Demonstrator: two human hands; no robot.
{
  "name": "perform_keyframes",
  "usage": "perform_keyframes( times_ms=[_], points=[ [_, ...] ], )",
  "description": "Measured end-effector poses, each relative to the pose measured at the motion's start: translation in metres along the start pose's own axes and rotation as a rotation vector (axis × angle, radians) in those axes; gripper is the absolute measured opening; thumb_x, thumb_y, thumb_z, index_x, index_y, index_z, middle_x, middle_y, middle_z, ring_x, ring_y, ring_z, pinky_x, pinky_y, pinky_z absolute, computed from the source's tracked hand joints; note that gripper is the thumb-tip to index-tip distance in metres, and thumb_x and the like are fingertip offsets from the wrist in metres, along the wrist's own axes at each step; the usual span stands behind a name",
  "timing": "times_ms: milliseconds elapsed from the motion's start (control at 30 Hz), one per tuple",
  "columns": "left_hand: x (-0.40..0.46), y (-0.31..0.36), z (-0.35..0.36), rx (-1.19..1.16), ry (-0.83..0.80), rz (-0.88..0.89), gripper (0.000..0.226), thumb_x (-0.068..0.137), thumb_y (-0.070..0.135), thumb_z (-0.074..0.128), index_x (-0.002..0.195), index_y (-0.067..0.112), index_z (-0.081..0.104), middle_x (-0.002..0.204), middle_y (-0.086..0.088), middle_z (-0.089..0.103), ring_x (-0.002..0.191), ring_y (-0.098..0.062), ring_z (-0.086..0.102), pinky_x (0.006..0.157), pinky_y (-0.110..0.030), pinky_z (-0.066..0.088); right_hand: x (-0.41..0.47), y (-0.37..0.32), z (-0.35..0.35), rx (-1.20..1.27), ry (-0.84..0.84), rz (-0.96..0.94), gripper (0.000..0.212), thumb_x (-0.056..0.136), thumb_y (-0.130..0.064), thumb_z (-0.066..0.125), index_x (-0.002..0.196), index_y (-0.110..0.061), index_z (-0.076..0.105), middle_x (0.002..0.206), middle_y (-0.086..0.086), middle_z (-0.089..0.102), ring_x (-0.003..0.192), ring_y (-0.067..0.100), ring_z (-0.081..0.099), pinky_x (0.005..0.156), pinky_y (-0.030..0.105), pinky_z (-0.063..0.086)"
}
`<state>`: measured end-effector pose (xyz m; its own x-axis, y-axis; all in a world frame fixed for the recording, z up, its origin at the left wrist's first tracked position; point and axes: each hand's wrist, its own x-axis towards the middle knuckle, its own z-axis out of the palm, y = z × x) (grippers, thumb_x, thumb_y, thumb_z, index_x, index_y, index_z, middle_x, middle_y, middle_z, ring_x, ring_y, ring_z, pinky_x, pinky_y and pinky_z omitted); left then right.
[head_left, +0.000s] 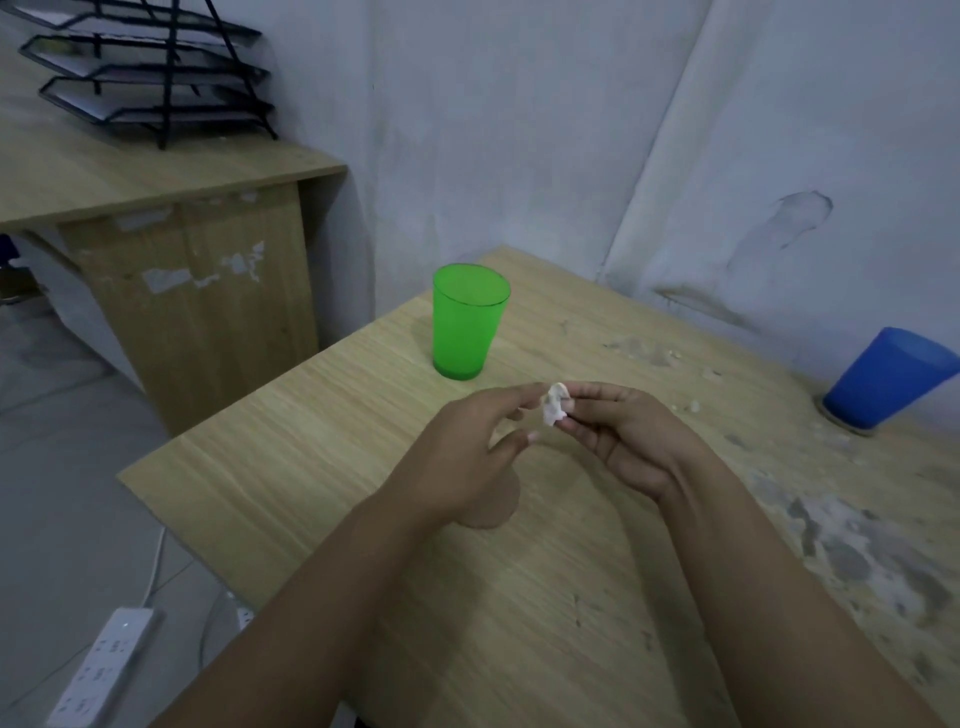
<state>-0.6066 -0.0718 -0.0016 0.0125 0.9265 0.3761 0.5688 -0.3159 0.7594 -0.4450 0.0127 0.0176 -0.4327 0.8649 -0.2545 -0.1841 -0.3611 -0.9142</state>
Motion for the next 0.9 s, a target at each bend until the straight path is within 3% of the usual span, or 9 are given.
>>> perform_keyframes(
  times_ms=[133, 233, 367, 500, 567, 667, 800, 900],
  points=[
    [0.022, 0.012, 0.009, -0.158, 0.038, 0.060, 0.050, 0.080, 0.003, 0.071, 0.128, 0.014, 0.057, 0.112, -0.002, 0.067, 0.094, -0.008, 0.062, 0.083, -0.017, 0.049, -0.004, -0.007, -0.009, 0.129, -0.023, 0.000, 0.016, 0.069, 0.007, 0.058, 0.081, 0.002, 0.067, 0.076, 0.010, 0.073, 0.069, 0.013, 0.070, 0.059, 0.016, 0.056],
    [0.037, 0.018, 0.017, -0.267, 0.074, 0.072, 0.046, 0.073, -0.002, 0.075, 0.116, 0.012, 0.065, 0.100, -0.007, 0.070, 0.083, -0.005, 0.064, 0.076, -0.014, 0.050, -0.014, -0.013, -0.016, 0.176, -0.013, -0.014, 0.017, 0.075, 0.010, 0.054, 0.079, 0.002, 0.069, 0.077, 0.011, 0.073, 0.069, 0.014, 0.070, 0.058, 0.015, 0.055],
    [0.048, 0.036, 0.032, -0.377, 0.093, 0.091, 0.027, 0.069, 0.010, 0.080, 0.087, 0.029, 0.073, 0.081, 0.006, 0.073, 0.076, -0.004, 0.067, 0.073, -0.018, 0.052, -0.041, -0.025, -0.025, 0.129, 0.036, -0.105, 0.019, 0.081, 0.014, 0.052, 0.079, 0.004, 0.067, 0.074, 0.011, 0.073, 0.069, 0.015, 0.071, 0.062, 0.017, 0.056],
    [0.051, 0.068, 0.052, -0.484, 0.097, 0.098, 0.022, 0.067, 0.012, 0.081, 0.071, 0.032, 0.072, 0.073, 0.012, 0.073, 0.069, -0.002, 0.066, 0.066, -0.014, 0.050, -0.079, -0.042, -0.037, 0.029, 0.096, -0.269, 0.016, 0.079, 0.012, 0.054, 0.083, 0.007, 0.069, 0.078, 0.013, 0.073, 0.074, 0.018, 0.070, 0.069, 0.020, 0.057],
    [0.053, 0.086, 0.060, -0.461, 0.149, 0.138, 0.020, 0.068, 0.013, 0.081, 0.069, 0.029, 0.069, 0.071, 0.011, 0.071, 0.067, 0.000, 0.064, 0.063, -0.011, 0.046, -0.099, -0.054, -0.043, 0.002, 0.098, -0.338, 0.020, 0.082, 0.008, 0.052, 0.097, 0.010, 0.065, 0.092, 0.016, 0.071, 0.085, 0.020, 0.069, 0.077, 0.023, 0.057],
    [0.049, 0.121, 0.073, -0.287, 0.248, 0.318, 0.017, 0.072, 0.009, 0.078, 0.069, 0.016, 0.064, 0.068, 0.006, 0.063, 0.065, -0.003, 0.058, 0.061, -0.012, 0.043, -0.133, -0.070, -0.050, 0.013, 0.129, -0.403, 0.025, 0.081, -0.004, 0.059, 0.105, 0.002, 0.064, 0.095, 0.013, 0.072, 0.089, 0.019, 0.069, 0.080, 0.024, 0.056],
    [0.034, 0.169, 0.102, -0.080, 0.329, 0.578, 0.013, 0.078, 0.002, 0.071, 0.070, 0.007, 0.062, 0.067, -0.005, 0.058, 0.063, -0.018, 0.055, 0.060, -0.032, 0.044, -0.181, -0.079, -0.066, 0.086, 0.248, -0.469, 0.023, 0.084, 0.003, 0.056, 0.107, 0.004, 0.059, 0.088, 0.011, 0.073, 0.083, 0.017, 0.071, 0.076, 0.022, 0.057],
    [0.020, 0.202, 0.134, -0.014, 0.338, 0.711, 0.015, 0.081, 0.002, 0.068, 0.069, 0.004, 0.060, 0.066, -0.008, 0.056, 0.062, -0.024, 0.053, 0.057, -0.038, 0.044, -0.226, -0.080, -0.090, 0.111, 0.327, -0.478, 0.030, 0.079, 0.001, 0.058, 0.108, 0.011, 0.059, 0.097, 0.019, 0.068, 0.084, 0.020, 0.069, 0.080, 0.026, 0.057]
  ],
)
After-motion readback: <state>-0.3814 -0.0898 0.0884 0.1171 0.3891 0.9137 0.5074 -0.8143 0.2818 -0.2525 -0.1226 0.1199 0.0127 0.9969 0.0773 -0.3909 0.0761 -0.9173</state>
